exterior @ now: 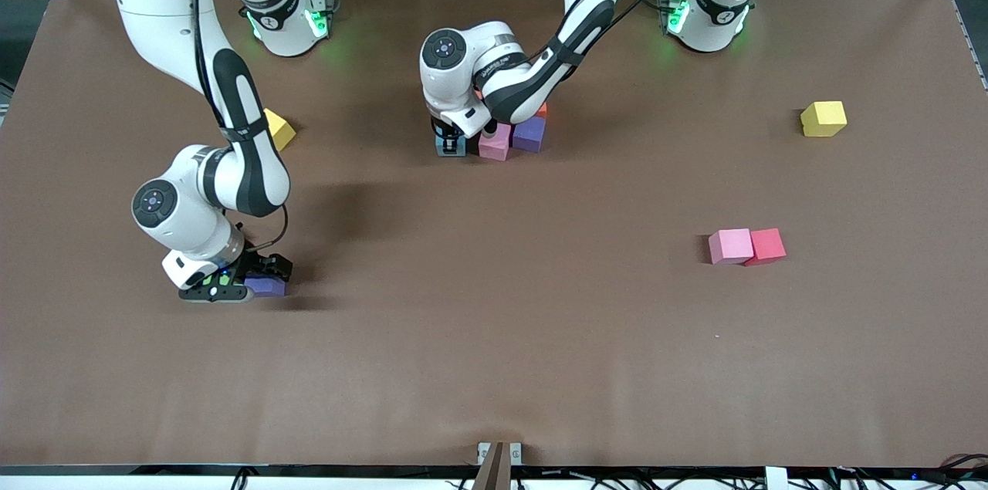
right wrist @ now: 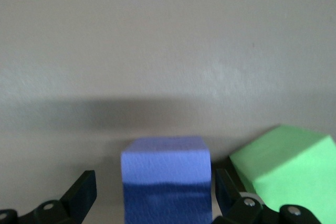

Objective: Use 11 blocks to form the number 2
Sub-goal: 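Place cyan beside lavender with the left gripper while the right gripper lifts blue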

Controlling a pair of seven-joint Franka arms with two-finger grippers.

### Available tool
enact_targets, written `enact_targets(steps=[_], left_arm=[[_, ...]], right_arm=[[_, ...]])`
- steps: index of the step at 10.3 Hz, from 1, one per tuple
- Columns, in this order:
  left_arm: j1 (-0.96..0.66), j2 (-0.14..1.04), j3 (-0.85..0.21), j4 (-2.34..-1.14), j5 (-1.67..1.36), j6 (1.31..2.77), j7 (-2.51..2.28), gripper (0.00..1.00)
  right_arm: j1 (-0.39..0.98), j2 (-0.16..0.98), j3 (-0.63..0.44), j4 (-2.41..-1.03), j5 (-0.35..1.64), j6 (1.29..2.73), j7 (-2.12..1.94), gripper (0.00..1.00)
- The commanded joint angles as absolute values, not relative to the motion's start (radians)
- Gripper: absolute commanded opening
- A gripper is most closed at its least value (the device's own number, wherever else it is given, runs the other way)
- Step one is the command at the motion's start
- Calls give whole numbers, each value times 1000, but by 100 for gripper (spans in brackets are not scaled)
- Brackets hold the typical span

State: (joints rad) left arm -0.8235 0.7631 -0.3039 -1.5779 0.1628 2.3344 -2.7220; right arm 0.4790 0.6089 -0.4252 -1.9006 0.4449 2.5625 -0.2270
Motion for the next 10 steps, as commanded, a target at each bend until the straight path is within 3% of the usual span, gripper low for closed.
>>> enact_targets(steps=[1, 10], left_arm=[[-833, 758, -290, -1609, 244, 2349, -2815, 0], [-818, 696, -293, -1709, 299, 2349, -2813, 0]], right_arm=[[457, 650, -419, -1824, 449, 2551, -255, 100], [436, 669, -416, -1851, 463, 2543, -256, 100]])
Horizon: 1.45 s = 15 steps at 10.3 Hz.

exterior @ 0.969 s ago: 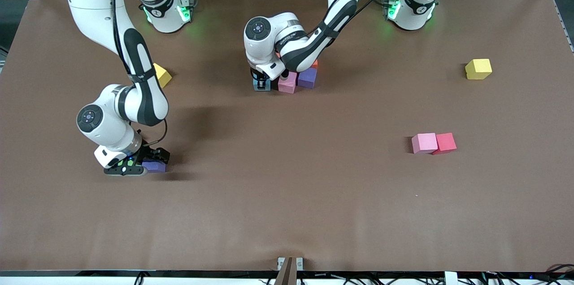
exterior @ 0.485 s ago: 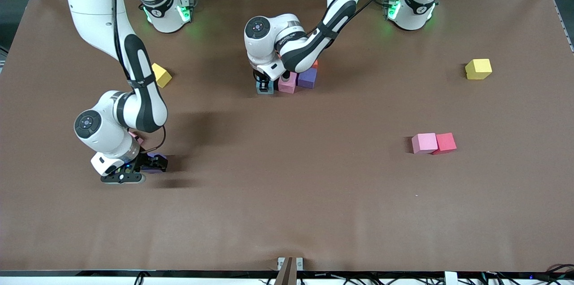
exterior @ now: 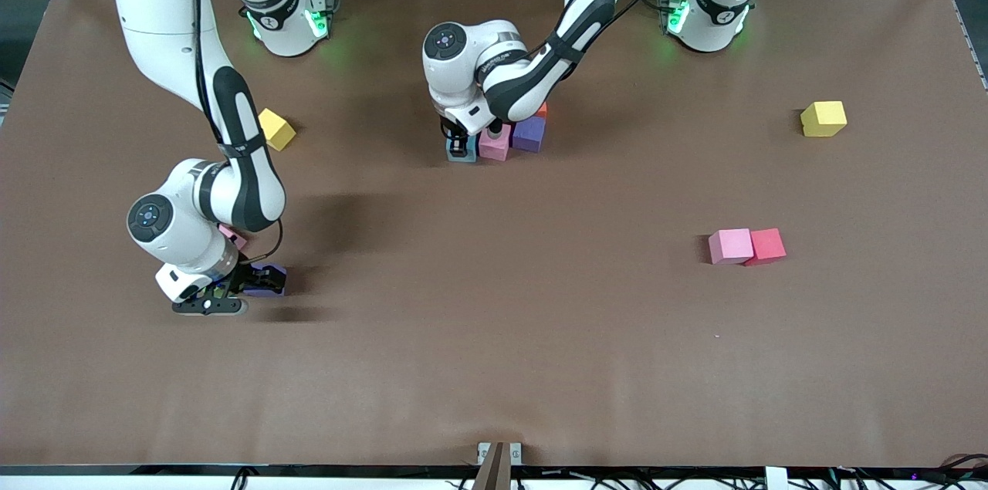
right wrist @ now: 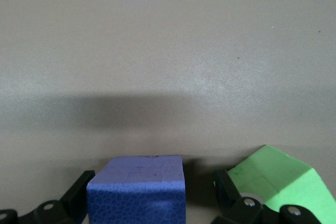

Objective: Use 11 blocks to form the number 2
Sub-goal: 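Place cyan beside lavender with the left gripper while the right gripper lifts blue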

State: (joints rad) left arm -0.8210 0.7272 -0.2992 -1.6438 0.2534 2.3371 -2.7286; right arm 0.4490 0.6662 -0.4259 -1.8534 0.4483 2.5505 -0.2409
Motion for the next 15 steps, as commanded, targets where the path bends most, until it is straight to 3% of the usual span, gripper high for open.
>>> enact_targets(steps=[1, 8, 9, 11, 12, 15], left_arm=[[-816, 690, -293, -1719, 299, 2349, -2813, 0], [-804, 683, -293, -1727, 301, 2347, -2803, 0], [-802, 677, -293, -1733, 301, 2347, -2801, 0], [-793, 670, -293, -1744, 301, 2347, -2796, 0], [-792, 669, -293, -1752, 301, 2345, -2789, 0], [-781, 650, -296, -1767, 301, 2345, -2784, 0]], right_arm=[[436, 669, -416, -1856, 463, 2543, -255, 100], [436, 666, -416, -1858, 465, 2514, -256, 100], [437, 666, -416, -1856, 463, 2514, -258, 84], [442, 657, -416, -1847, 463, 2467, -256, 25], [449, 647, -416, -1827, 465, 2427, -250, 14], [491, 605, -414, -1807, 465, 2355, -180, 12]])
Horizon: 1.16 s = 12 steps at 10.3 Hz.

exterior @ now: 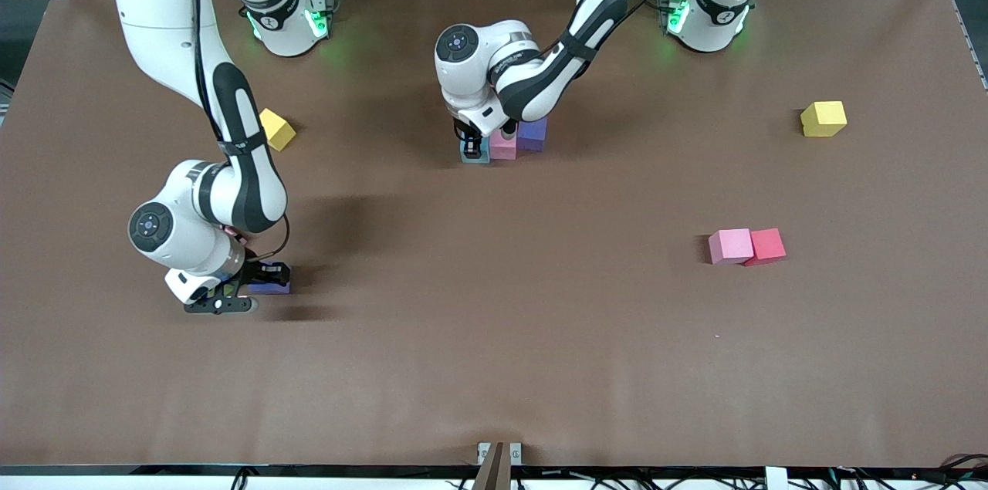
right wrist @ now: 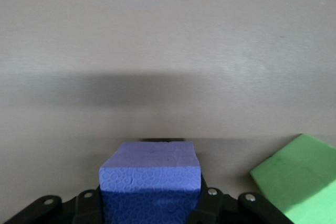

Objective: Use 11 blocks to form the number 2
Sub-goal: 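Place cyan beside lavender with the left gripper while the right gripper lifts blue, then carry the blue cube with the right gripper while the left gripper withdraws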

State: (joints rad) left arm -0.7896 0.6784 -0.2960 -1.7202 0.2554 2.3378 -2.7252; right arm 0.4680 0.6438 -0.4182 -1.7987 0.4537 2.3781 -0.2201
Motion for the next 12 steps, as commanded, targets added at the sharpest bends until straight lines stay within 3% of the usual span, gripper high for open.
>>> enact_targets(steps=[1, 11, 12], left_arm=[[-781, 652, -296, -1766, 301, 2347, -2780, 0], [-798, 680, -299, -1712, 281, 2355, -2793, 0], [-798, 680, -301, -1713, 281, 2364, -2793, 13]], right_arm=[[506, 597, -414, -1807, 465, 2355, -170, 12], [681, 572, -414, -1819, 474, 2335, 61, 12], [690, 574, -414, -1822, 501, 2335, 61, 12]])
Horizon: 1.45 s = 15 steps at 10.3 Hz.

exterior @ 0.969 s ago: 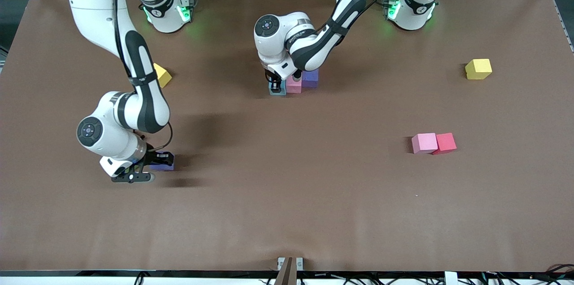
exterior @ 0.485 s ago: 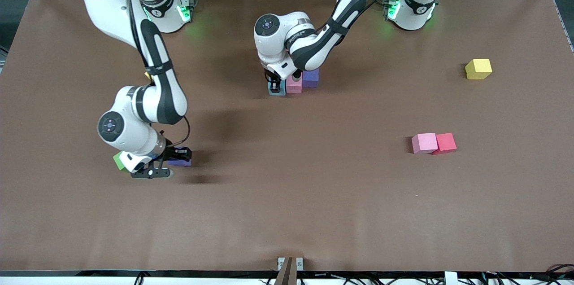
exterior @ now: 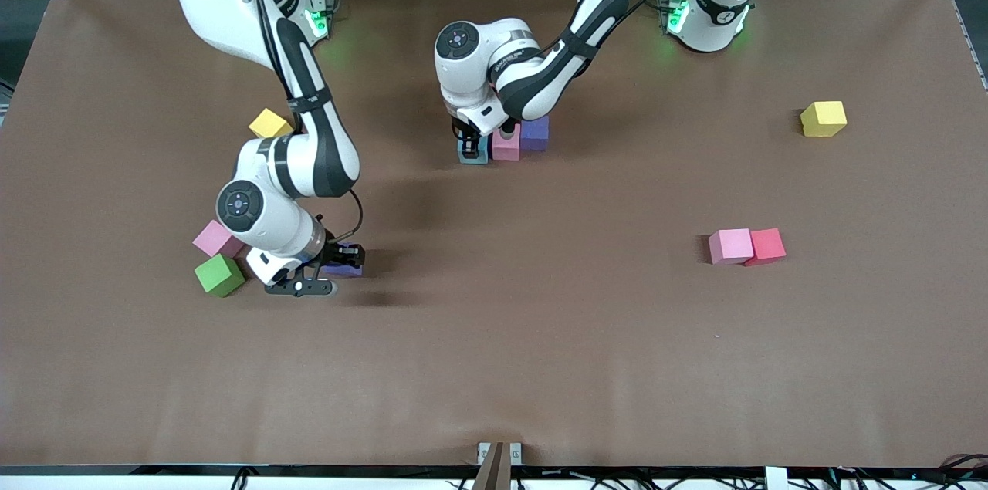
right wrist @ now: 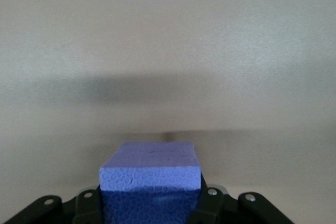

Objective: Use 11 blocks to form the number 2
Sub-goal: 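Carry the blue cube with the right gripper while the left gripper withdraws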

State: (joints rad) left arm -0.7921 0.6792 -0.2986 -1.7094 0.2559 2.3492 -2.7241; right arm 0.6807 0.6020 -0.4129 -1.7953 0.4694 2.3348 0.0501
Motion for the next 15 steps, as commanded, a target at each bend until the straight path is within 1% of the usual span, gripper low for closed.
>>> enact_targets(steps=[1, 2, 3, 6, 10, 11, 12, 15], left_arm=[[-798, 686, -301, -1713, 279, 2365, -2793, 30], [-799, 687, -301, -1712, 279, 2365, -2793, 53], [-801, 689, -301, -1713, 279, 2365, -2795, 100], [-802, 672, -301, -1713, 281, 2364, -2784, 100], [-785, 617, -301, -1720, 290, 2353, -2741, 100], [-784, 585, -301, -1724, 288, 2333, -2706, 100], [-776, 534, -301, -1753, 288, 2318, -2700, 100], [-695, 415, -305, -1804, 266, 2296, -2576, 100]], right_arm=[[699, 574, -414, -1825, 515, 2335, 61, 12], [712, 574, -414, -1827, 531, 2336, 72, 12], [733, 575, -414, -1827, 541, 2338, 93, 12], [767, 578, -416, -1829, 552, 2338, 133, 12], [836, 577, -416, -1827, 571, 2339, 234, 12], [851, 577, -416, -1827, 571, 2348, 257, 12], [867, 577, -416, -1827, 569, 2353, 287, 12], [891, 575, -416, -1827, 571, 2361, 328, 12]])
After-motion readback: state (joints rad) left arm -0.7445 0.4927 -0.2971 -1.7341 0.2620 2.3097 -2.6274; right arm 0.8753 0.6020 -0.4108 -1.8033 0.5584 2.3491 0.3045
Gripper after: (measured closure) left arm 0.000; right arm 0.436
